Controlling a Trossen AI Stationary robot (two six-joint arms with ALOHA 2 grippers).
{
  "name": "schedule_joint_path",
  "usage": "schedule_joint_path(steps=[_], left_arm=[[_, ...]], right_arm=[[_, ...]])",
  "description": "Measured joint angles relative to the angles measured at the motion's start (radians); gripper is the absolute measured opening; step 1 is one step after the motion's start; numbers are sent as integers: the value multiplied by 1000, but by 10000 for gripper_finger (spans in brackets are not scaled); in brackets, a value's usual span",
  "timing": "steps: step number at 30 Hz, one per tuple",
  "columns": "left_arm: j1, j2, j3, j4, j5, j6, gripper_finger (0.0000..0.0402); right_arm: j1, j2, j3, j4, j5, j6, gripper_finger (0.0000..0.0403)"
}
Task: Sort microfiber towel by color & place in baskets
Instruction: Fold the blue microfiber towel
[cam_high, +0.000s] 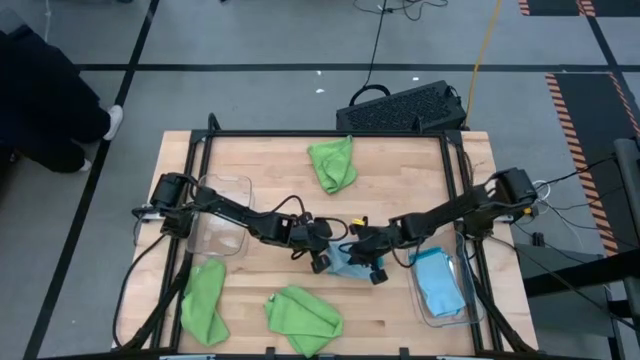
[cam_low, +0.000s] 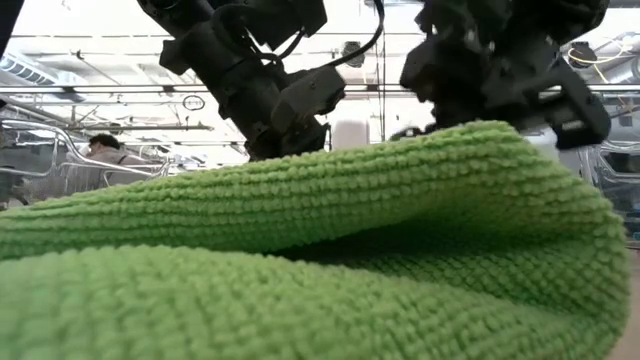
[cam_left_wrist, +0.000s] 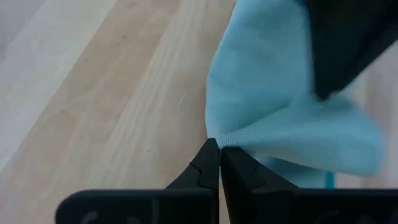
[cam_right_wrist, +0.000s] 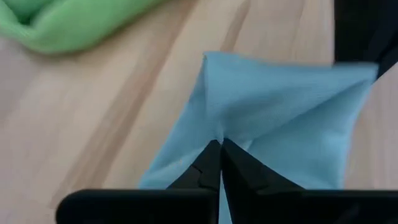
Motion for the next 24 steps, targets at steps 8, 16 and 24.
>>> schedule_joint_path(steps=[8,16,24], left_arm=[[0,0,0,-29,-24,8,88],[-6,-78,0,-82,87,55,186],[-43,-89,1,26,79,-125,187]], right_arm=[[1,3,0,44,-6,103,89],[1,-179,1,-56,21,127,212],[41,-162,2,-258,134,119,235]])
